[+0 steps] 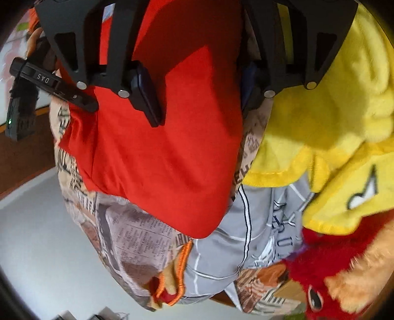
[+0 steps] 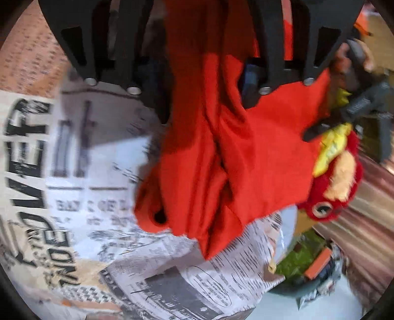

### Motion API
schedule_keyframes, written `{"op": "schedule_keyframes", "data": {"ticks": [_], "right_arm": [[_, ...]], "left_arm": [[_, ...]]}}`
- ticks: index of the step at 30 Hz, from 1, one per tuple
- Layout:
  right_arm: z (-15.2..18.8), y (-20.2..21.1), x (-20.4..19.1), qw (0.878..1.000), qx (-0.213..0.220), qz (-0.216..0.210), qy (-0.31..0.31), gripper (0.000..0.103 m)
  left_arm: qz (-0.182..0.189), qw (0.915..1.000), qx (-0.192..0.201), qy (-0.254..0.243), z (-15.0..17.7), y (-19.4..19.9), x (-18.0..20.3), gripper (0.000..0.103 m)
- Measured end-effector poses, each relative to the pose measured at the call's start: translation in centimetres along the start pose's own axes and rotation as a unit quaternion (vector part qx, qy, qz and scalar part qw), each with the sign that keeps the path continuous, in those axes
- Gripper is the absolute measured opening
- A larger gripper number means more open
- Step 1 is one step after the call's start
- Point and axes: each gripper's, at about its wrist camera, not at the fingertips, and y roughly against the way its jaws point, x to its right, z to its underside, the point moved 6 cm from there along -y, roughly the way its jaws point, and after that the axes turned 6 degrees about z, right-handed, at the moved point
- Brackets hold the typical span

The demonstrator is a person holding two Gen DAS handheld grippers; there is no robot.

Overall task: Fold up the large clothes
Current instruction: 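Release the folded jacket and raise both tools away from it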

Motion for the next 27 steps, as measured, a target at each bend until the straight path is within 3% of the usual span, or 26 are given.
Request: {"op": "schedule_keyframes", "data": {"ticks": [4, 6, 10, 18, 23, 27], "right_arm": [[1.7, 1.7, 0.8, 0.999, 0.006, 0.043, 0.025, 0.06], [2.7, 2.6, 0.8, 0.998, 0.009, 0.054, 0.035, 0.06], [4.7, 4.6, 1.1, 0.995, 0.016, 0.08, 0.064, 0.06], [7.4, 8.8, 0.5, 0.993, 0.025, 0.096, 0.069, 0.06], [8.1, 15.1, -1.2, 0.992, 0.084, 0.07, 0.064, 0.06], [8.5, 21.6, -3.7, 0.984, 0.158, 0.045, 0.071, 0.06]], "left_arm": [[-0.046, 0.9966, -0.005, -0.069, 2.3, 1.4, 2.0, 0.078], [-0.065, 0.9928, -0.01, -0.1, 4.2, 1.7, 3.0, 0.091], [-0.099, 0.9869, -0.009, -0.127, 7.2, 2.2, 3.6, 0.091], [-0.089, 0.9904, 0.0, -0.105, 11.4, 6.3, 5.0, 0.091], [-0.068, 0.9899, 0.062, -0.107, 11.2, 13.1, 8.1, 0.091], [-0.059, 0.9814, 0.131, -0.128, 10.8, 19.6, 11.6, 0.091]]}}
